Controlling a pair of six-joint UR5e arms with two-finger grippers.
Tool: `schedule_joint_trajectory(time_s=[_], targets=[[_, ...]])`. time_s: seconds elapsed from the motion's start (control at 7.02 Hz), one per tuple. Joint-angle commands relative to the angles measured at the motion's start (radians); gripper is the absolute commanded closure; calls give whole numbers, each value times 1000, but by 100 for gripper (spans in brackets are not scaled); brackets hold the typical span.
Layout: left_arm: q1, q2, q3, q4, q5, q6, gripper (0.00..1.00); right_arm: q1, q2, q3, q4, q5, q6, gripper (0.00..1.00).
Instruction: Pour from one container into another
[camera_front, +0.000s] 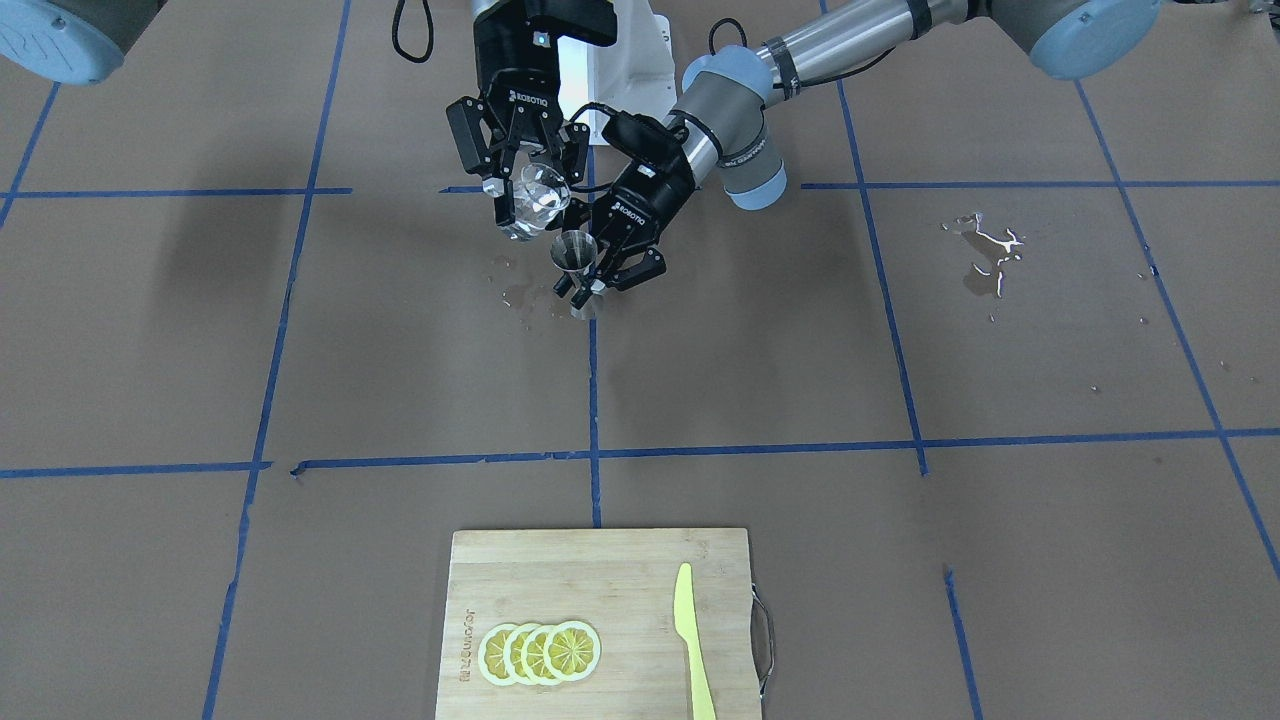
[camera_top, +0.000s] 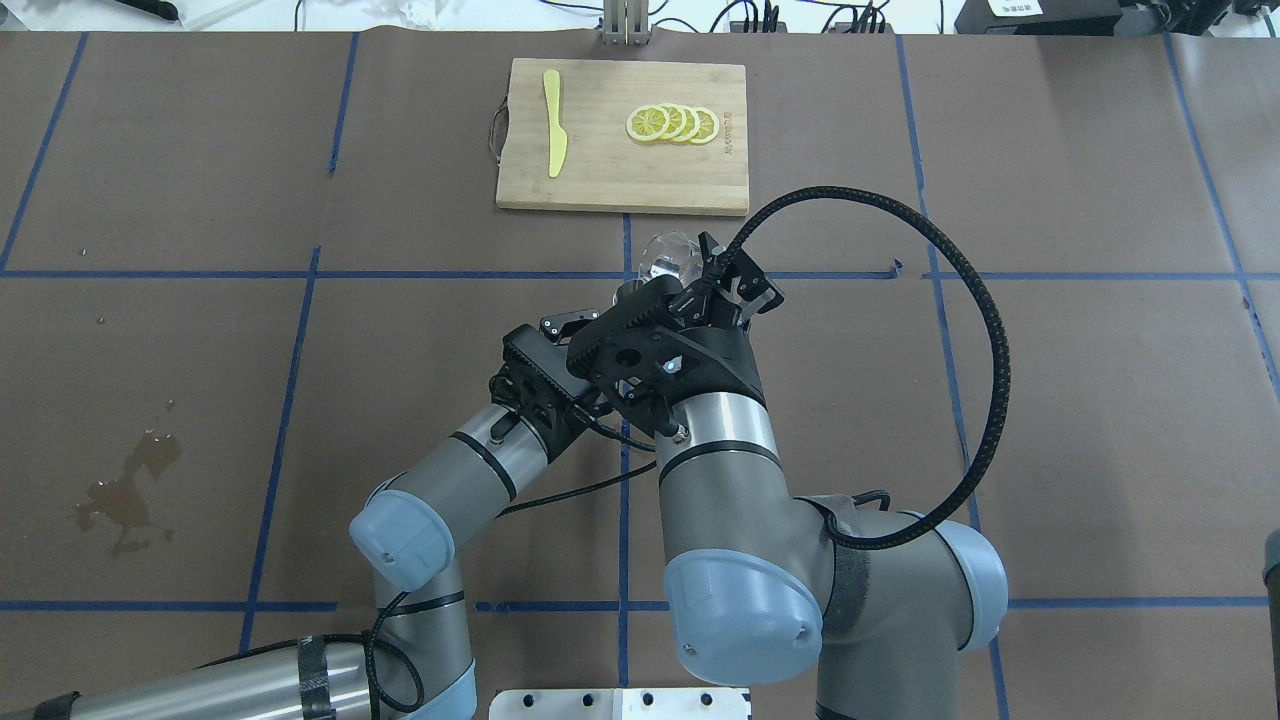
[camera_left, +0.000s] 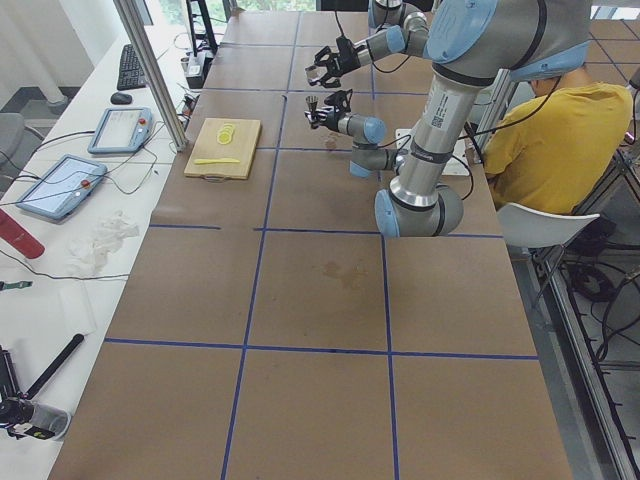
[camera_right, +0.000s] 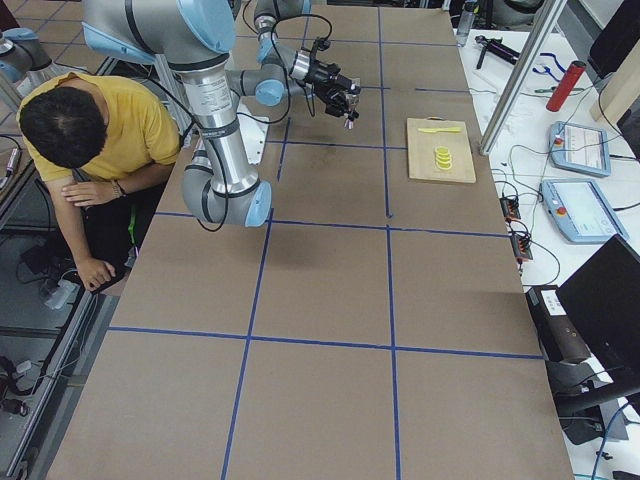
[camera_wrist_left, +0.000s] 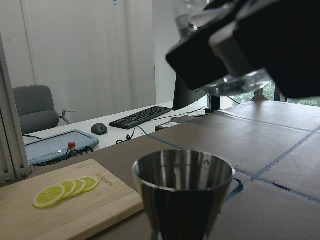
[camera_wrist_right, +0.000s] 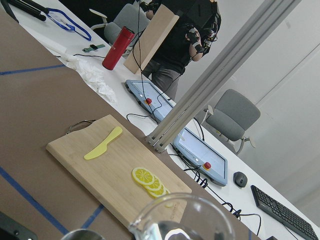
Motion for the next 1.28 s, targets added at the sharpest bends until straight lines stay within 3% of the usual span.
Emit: schedule_joint_trajectory(time_s=[0.0, 1.14], targets=[[0, 0, -3, 2, 0, 0, 100, -2, 2, 2, -11, 0, -48, 100], [3, 0, -6, 2, 2, 0, 100, 0, 11, 2, -45, 0, -251, 100]])
